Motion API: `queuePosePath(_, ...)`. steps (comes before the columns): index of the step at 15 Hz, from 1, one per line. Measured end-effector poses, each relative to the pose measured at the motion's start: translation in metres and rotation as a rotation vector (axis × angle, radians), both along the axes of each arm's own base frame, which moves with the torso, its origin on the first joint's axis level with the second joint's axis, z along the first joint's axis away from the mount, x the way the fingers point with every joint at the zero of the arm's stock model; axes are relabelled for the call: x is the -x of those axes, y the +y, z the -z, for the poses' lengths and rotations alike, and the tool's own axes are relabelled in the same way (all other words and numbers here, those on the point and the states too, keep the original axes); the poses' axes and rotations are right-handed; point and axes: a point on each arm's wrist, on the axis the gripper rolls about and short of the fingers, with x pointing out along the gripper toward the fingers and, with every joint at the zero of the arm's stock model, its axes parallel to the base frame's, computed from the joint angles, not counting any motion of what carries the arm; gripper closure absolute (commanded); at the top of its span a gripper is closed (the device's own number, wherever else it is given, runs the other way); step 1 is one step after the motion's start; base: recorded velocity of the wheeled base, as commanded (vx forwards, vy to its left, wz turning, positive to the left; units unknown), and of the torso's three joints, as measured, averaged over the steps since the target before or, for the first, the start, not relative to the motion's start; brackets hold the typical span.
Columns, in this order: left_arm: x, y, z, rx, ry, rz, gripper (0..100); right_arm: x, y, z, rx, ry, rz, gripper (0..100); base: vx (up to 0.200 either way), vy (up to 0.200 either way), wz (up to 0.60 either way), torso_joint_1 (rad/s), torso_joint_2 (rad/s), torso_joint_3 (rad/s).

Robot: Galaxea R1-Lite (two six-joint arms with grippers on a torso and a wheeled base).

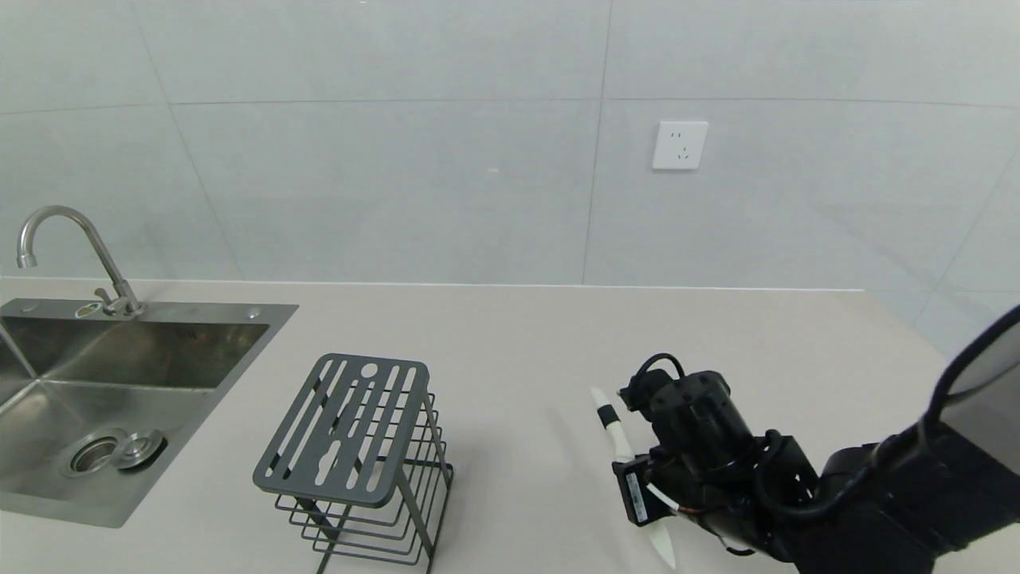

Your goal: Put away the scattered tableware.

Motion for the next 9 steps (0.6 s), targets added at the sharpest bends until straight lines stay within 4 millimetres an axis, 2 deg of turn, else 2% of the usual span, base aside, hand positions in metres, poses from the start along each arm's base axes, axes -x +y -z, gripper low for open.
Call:
queuePosePath(3, 0.000, 0.000, 0.000, -0.002, -0.001, 0.001, 0, 0.004, -0.003, -0.040, -0.134, -0.113, -0.082, 100, 0.000, 0.000, 0.00, 0.000, 0.00, 0.000)
queuePosePath(5, 0.000, 0.000, 0.000, -0.002, -0.001, 0.001, 0, 0.008, -0.012, -0.061, -0.222, -0.234, -0.159, 100, 0.000, 0.000, 0.00, 0.000, 0.00, 0.000)
queuePosePath(7, 0.000, 0.000, 0.000, 0.000, -0.002, 0.002, 0, 0.008, -0.025, -0.073, -0.275, -0.363, -0.219, 100, 0.000, 0.000, 0.00, 0.000, 0.00, 0.000)
queuePosePath(9, 0.000, 0.000, 0.000, 0.004, -0.002, 0.005, 0, 0.009, -0.037, -0.077, -0.306, -0.444, -0.300, 100, 0.000, 0.000, 0.00, 0.000, 0.00, 0.000)
